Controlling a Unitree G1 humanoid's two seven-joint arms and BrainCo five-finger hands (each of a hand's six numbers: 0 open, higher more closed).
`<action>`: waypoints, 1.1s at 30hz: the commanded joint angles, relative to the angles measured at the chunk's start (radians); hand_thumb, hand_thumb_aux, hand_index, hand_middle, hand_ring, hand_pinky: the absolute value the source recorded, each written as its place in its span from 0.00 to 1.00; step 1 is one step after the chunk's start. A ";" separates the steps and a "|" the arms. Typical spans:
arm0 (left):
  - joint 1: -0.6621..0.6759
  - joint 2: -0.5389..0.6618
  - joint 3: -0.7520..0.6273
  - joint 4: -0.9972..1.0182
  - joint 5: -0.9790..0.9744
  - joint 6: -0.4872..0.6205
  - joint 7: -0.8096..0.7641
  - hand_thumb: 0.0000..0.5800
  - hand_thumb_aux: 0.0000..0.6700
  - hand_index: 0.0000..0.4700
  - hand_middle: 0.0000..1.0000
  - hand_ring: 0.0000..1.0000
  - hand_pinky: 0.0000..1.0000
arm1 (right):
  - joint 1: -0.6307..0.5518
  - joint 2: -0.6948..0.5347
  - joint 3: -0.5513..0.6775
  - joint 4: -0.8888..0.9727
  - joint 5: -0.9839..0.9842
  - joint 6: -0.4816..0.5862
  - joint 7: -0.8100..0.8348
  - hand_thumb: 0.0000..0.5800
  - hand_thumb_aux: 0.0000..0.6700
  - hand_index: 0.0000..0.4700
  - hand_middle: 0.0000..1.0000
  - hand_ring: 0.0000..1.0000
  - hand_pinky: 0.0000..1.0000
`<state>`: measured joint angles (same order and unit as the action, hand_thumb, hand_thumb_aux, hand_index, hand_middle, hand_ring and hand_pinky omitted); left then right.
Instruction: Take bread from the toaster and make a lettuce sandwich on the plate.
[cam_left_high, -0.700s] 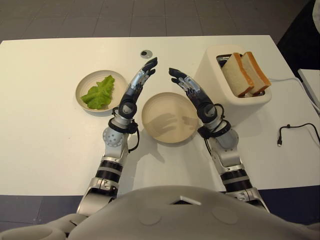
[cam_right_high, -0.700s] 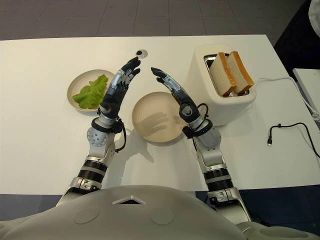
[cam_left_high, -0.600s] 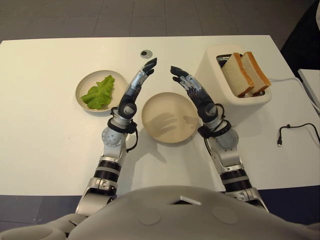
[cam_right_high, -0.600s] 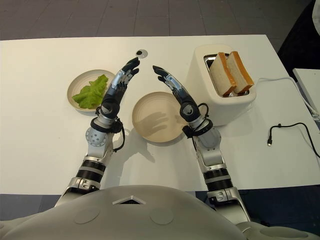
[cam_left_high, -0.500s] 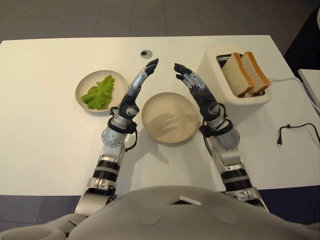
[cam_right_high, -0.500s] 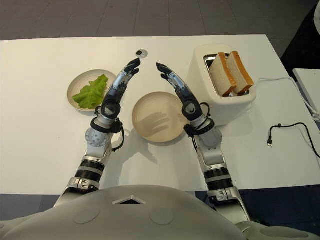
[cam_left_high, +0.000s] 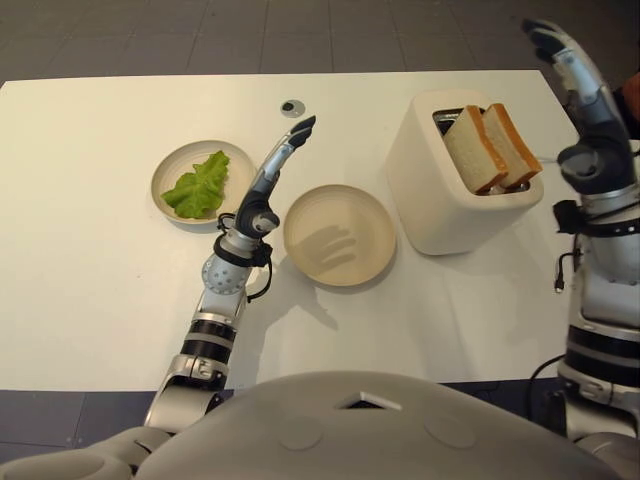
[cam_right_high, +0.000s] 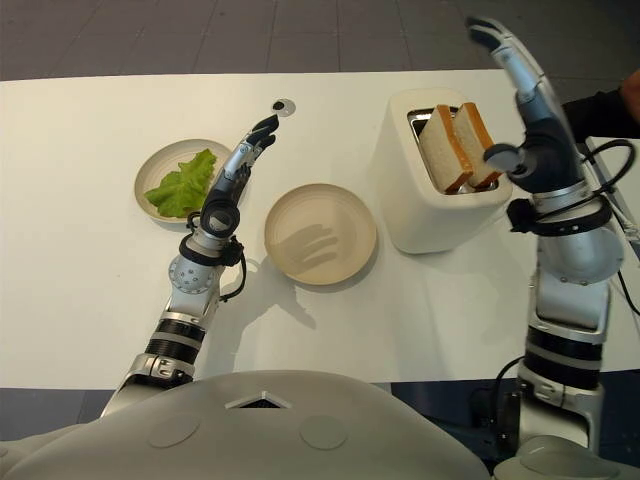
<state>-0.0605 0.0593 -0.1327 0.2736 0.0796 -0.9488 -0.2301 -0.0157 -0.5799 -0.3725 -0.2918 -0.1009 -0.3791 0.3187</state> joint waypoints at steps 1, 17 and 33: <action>-0.007 0.006 -0.010 0.008 -0.002 0.005 0.004 0.00 0.00 0.00 0.00 0.00 0.00 | 0.015 -0.128 -0.030 0.101 -0.132 0.110 0.027 0.00 0.00 0.00 0.00 0.00 0.00; -0.010 0.018 -0.020 0.040 -0.005 -0.007 0.013 0.00 0.00 0.00 0.00 0.00 0.00 | 0.061 -0.257 0.160 0.302 -0.338 0.207 0.053 0.89 0.67 0.67 0.02 0.02 0.02; -0.013 0.023 -0.022 0.056 0.003 -0.020 0.022 0.00 0.00 0.00 0.00 0.00 0.00 | 0.037 -0.227 0.097 0.247 -0.182 0.158 -0.022 1.00 1.00 1.00 1.00 1.00 1.00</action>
<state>-0.0667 0.0763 -0.1525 0.3161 0.0787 -0.9693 -0.2095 0.0360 -0.8232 -0.2720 -0.0426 -0.3066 -0.2227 0.3022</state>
